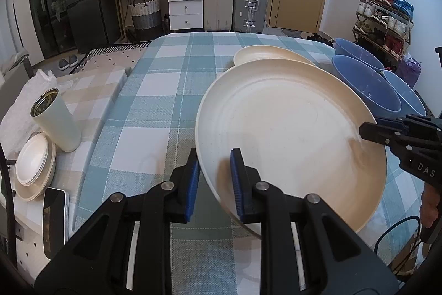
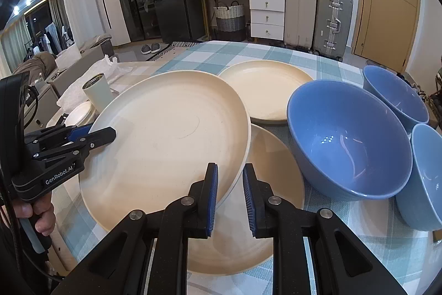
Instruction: Organize plates and bowls
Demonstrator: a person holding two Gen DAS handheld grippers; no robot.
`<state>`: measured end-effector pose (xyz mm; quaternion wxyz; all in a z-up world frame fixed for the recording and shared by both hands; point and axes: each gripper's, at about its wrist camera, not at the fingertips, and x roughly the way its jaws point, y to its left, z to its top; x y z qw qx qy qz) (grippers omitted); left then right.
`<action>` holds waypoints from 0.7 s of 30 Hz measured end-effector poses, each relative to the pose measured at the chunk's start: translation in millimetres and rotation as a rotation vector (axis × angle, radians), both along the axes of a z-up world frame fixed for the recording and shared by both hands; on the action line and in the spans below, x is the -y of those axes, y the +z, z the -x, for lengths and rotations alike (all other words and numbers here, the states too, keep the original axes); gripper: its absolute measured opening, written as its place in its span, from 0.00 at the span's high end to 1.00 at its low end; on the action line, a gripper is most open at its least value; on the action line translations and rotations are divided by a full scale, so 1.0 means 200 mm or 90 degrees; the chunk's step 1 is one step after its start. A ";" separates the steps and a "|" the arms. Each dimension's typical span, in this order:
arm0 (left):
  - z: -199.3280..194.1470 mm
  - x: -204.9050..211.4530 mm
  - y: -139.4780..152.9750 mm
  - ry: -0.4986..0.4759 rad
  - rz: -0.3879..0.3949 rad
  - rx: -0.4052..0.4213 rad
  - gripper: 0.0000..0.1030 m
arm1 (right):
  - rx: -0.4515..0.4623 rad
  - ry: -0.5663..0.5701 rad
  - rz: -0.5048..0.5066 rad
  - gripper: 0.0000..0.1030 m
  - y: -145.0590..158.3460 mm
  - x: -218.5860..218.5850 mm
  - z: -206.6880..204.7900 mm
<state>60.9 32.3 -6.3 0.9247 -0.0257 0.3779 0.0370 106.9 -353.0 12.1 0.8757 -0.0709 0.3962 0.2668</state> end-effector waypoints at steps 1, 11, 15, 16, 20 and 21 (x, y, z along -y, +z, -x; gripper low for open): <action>0.00 0.00 -0.01 -0.002 -0.003 0.000 0.83 | 0.000 -0.001 0.002 0.81 -0.01 0.01 0.01; -0.02 0.06 -0.06 -0.014 -0.011 -0.011 0.83 | -0.014 -0.014 0.006 0.81 -0.06 0.04 0.01; -0.03 0.08 -0.09 -0.020 -0.011 -0.015 0.83 | -0.015 -0.019 0.012 0.81 -0.08 0.06 0.01; -0.03 0.08 -0.09 -0.021 -0.010 -0.015 0.83 | -0.012 -0.021 0.017 0.81 -0.08 0.06 0.01; -0.04 0.10 -0.11 -0.023 -0.014 -0.016 0.82 | 0.000 -0.023 0.035 0.81 -0.08 0.06 0.03; -0.04 0.11 -0.11 -0.024 -0.014 -0.017 0.82 | 0.000 -0.024 0.035 0.81 -0.08 0.06 0.03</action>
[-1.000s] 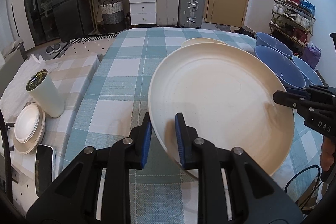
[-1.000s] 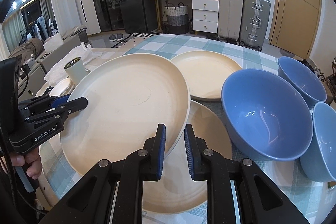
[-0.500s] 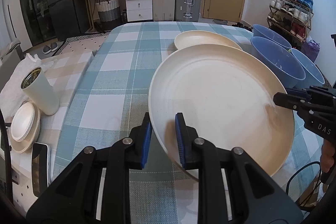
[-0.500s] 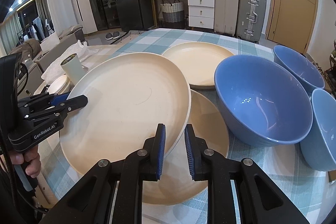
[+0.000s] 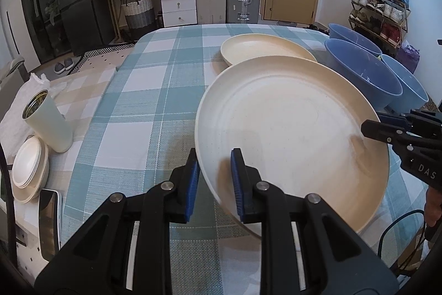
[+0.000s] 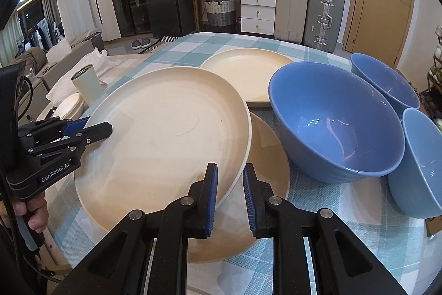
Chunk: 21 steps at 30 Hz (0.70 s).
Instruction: Organize plates and bowls
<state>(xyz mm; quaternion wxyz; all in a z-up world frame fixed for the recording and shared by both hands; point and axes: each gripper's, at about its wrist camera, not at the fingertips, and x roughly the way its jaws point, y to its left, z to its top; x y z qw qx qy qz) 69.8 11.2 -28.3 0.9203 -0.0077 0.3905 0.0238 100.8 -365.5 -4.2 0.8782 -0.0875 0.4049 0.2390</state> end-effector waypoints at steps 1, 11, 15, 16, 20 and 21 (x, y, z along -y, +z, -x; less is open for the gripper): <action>0.00 0.01 0.00 -0.001 0.001 -0.001 0.82 | -0.001 -0.001 -0.001 0.81 0.00 0.01 0.00; -0.02 0.05 -0.03 -0.014 0.001 -0.002 0.82 | -0.003 -0.014 -0.001 0.81 -0.01 0.04 0.01; -0.03 0.08 -0.05 -0.020 -0.005 -0.004 0.82 | -0.004 -0.021 0.002 0.81 -0.01 0.06 0.00; -0.03 0.09 -0.05 -0.021 -0.005 -0.004 0.81 | -0.004 -0.022 0.003 0.81 -0.02 0.06 0.00; -0.04 0.11 -0.06 -0.026 -0.008 -0.006 0.81 | -0.003 -0.027 0.004 0.81 -0.02 0.07 0.00; -0.04 0.12 -0.07 -0.027 -0.010 -0.006 0.81 | -0.003 -0.028 0.004 0.81 -0.02 0.07 0.01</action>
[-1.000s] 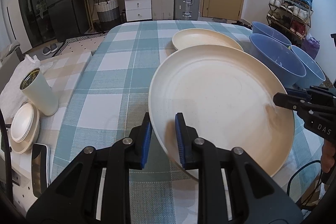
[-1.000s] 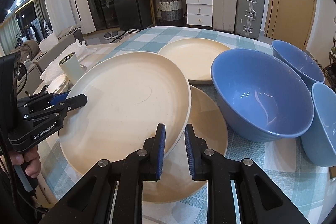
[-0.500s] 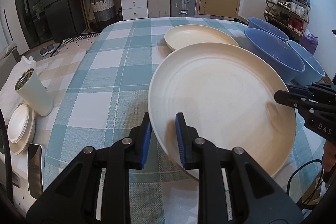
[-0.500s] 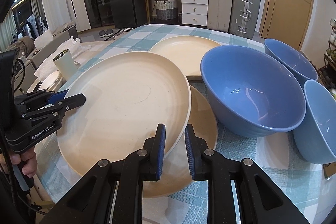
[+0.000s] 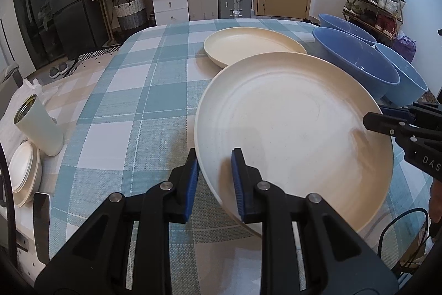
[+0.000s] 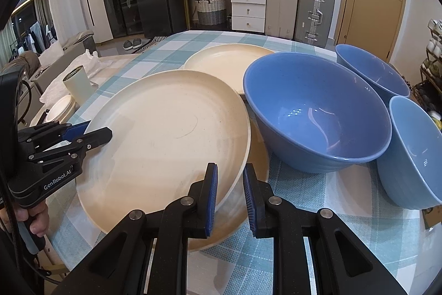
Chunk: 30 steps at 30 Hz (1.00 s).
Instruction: Organize plates and bowls
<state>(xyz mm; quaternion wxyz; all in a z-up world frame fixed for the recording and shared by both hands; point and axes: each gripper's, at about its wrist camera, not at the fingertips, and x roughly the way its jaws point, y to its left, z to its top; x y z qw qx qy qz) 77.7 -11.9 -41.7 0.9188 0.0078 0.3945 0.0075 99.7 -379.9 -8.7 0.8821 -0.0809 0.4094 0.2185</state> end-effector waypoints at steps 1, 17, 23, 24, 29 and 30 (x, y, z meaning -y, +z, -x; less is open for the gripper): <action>0.00 0.01 0.00 -0.001 -0.001 0.000 0.81 | 0.000 -0.001 0.000 0.81 0.00 0.01 0.00; -0.02 0.06 -0.05 -0.009 -0.027 -0.001 0.81 | 0.000 -0.014 0.006 0.81 -0.03 0.04 0.00; -0.02 0.07 -0.06 -0.012 -0.038 0.001 0.81 | 0.004 -0.017 0.019 0.81 -0.04 0.03 0.00; -0.02 0.07 -0.06 -0.013 -0.041 0.002 0.81 | 0.004 -0.017 0.020 0.81 -0.04 0.03 0.01; -0.02 0.08 -0.07 -0.015 -0.047 0.002 0.80 | 0.004 -0.018 0.027 0.81 -0.05 0.03 0.01; -0.02 0.08 -0.07 -0.014 -0.047 0.003 0.80 | 0.006 -0.018 0.030 0.81 -0.05 0.03 0.01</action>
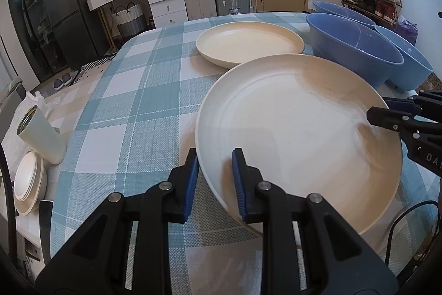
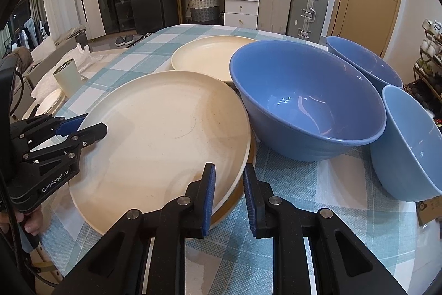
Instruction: Organize plates and bowls
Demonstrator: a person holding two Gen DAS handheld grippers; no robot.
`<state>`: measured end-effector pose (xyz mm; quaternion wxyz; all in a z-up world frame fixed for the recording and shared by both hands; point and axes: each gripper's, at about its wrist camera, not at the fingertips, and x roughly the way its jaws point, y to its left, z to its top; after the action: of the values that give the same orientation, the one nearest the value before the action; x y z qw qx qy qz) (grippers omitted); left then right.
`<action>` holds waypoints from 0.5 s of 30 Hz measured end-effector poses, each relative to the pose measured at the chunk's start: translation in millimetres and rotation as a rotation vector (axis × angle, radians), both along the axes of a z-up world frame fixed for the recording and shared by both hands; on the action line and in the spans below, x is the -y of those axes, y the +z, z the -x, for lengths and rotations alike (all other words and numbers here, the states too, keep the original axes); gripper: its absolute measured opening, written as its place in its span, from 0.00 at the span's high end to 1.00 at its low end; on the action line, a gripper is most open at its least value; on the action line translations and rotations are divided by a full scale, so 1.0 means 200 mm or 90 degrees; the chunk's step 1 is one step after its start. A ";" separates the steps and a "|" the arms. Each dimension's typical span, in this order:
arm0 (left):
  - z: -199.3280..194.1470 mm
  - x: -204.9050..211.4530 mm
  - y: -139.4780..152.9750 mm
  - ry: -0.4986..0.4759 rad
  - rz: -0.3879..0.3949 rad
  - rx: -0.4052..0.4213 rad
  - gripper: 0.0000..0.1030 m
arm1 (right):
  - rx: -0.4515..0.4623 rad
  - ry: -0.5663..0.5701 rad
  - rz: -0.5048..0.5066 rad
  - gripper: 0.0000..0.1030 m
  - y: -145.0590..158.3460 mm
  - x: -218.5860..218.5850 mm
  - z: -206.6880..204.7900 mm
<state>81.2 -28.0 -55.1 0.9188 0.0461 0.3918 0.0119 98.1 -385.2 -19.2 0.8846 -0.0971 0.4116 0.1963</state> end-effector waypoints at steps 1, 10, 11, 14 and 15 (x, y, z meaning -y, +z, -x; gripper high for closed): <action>0.00 0.00 0.00 0.000 -0.001 0.000 0.80 | 0.001 0.000 0.002 0.81 0.00 0.00 0.00; 0.00 0.01 -0.02 -0.008 0.002 -0.006 0.80 | 0.001 -0.005 0.013 0.81 -0.02 -0.01 -0.01; 0.00 0.01 -0.02 -0.009 0.002 -0.007 0.80 | 0.001 -0.005 0.013 0.81 -0.02 -0.01 -0.01; 0.00 0.01 -0.02 -0.009 0.002 -0.007 0.80 | 0.003 -0.006 0.018 0.81 -0.03 -0.01 -0.01; 0.00 0.01 -0.02 -0.009 0.003 -0.008 0.80 | 0.005 -0.006 0.022 0.81 -0.03 -0.02 -0.02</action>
<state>81.5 -29.2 -60.1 0.9165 0.0473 0.3972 0.0040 101.2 -381.8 -26.1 0.8852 -0.1112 0.4122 0.1847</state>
